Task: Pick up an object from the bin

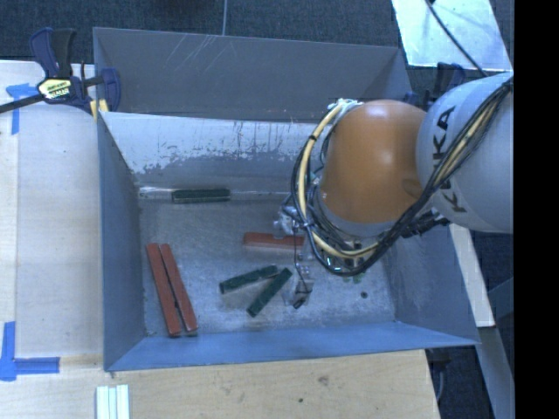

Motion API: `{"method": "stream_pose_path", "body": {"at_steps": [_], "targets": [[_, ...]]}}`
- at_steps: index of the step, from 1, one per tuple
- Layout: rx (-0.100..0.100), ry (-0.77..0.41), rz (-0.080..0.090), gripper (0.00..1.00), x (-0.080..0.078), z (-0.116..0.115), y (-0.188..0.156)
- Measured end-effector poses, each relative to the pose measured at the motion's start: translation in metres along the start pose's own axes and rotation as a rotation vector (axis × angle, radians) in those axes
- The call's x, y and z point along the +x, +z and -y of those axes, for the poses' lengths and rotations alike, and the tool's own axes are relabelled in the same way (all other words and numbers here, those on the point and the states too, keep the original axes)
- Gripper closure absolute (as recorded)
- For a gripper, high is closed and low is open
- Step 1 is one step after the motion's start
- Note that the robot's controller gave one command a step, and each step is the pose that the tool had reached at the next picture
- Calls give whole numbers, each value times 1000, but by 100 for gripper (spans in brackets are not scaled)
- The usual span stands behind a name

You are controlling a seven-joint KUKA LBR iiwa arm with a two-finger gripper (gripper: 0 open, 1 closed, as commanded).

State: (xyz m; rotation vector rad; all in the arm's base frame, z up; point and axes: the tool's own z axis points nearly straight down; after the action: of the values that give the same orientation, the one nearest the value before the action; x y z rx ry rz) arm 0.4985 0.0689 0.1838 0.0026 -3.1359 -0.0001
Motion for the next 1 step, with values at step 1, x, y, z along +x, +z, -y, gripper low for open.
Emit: {"method": "stream_pose_path", "body": {"at_steps": [1], "targets": [[-1,-37,5,0,-20,-20,114]]}}
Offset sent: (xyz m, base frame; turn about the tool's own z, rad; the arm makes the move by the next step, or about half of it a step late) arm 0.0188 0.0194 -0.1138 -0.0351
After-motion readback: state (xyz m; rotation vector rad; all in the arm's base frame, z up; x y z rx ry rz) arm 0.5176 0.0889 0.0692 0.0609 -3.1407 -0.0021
